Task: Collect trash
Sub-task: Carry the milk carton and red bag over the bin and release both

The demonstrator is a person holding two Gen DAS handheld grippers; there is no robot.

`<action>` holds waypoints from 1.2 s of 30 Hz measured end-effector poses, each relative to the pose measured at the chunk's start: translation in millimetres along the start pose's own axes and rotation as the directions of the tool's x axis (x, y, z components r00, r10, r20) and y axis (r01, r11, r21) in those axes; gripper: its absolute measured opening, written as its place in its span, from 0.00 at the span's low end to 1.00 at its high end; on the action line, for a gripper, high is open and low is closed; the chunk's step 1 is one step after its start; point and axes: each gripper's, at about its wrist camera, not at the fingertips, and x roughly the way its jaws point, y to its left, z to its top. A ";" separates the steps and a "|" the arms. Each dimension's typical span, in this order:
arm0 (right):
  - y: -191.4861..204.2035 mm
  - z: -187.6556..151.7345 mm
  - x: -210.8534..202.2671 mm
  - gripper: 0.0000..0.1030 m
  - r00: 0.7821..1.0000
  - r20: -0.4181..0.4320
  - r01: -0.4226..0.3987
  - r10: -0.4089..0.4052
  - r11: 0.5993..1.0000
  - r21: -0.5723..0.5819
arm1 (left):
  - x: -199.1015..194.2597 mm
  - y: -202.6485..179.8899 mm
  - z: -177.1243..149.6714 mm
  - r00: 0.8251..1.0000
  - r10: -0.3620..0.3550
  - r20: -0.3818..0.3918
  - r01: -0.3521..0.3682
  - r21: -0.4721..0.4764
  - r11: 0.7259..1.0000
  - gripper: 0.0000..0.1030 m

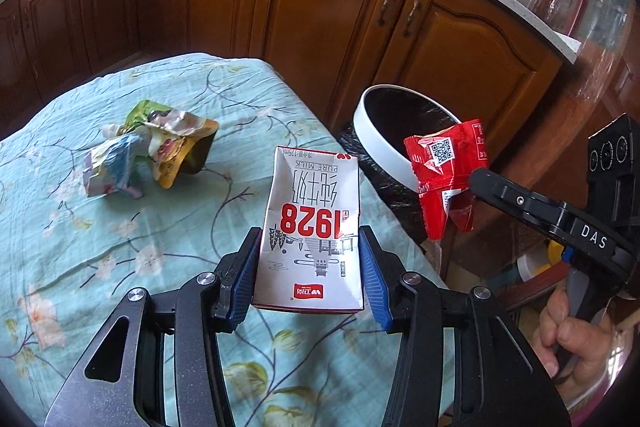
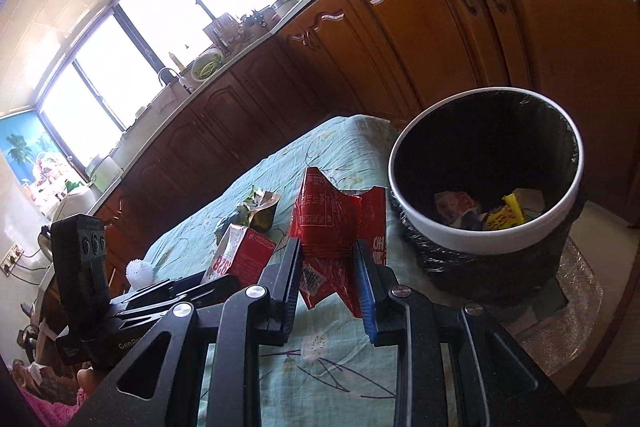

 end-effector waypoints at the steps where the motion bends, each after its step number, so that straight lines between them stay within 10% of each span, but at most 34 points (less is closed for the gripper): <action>1: -2.9 1.3 -1.5 0.25 1.000 0.005 0.003 -0.003 1.000 0.003 | 2.3 -5.1 3.1 1.000 -0.004 0.000 0.004 0.010 1.000 0.45; 36: -75.7 52.1 -29.4 0.26 0.985 0.096 0.136 -0.142 0.988 0.068 | 64.1 -94.2 91.9 0.999 -0.047 0.000 0.046 0.183 0.982 0.45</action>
